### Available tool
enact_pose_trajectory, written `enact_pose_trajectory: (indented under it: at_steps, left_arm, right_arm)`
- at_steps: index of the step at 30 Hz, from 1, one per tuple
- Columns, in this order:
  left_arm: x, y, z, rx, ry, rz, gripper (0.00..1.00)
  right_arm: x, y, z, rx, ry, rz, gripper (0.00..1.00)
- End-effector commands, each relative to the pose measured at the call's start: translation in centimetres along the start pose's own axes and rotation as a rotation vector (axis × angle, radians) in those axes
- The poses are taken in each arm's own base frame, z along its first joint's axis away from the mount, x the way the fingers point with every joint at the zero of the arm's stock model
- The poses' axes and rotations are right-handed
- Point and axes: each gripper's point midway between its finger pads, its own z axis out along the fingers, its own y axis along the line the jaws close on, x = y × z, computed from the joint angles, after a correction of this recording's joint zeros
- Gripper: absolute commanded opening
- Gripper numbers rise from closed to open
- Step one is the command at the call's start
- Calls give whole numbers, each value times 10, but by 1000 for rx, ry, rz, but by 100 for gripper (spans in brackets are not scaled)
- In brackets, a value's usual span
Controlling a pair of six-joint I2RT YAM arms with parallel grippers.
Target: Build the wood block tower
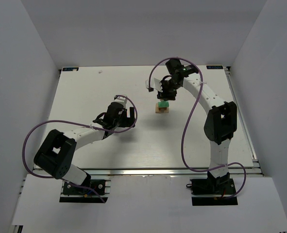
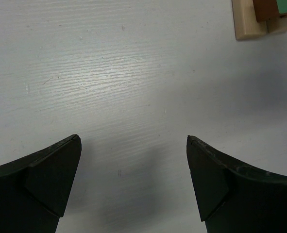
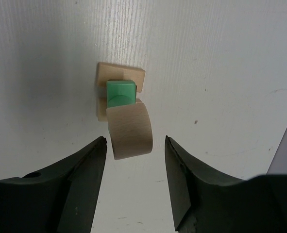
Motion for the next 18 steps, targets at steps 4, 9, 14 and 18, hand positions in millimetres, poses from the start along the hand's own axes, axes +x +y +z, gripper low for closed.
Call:
enact_pose_trajectory:
  at_steps: [4, 9, 14, 18]
  left_arm:
    - [-19, -6, -2, 22, -41, 3, 98]
    - [-17, -6, -2, 23, -39, 2, 98]
    - [-17, -6, -2, 25, -38, 2, 98]
    - [-18, -7, -2, 25, -38, 3, 98]
  right_arm:
    - [-8, -6, -5, 30, -16, -3, 57]
    - [-7, -7, -4, 34, -16, -1, 58]
    - [-6, -8, -2, 39, -11, 2, 58]
    - [-5, -11, -2, 48, -7, 4, 58]
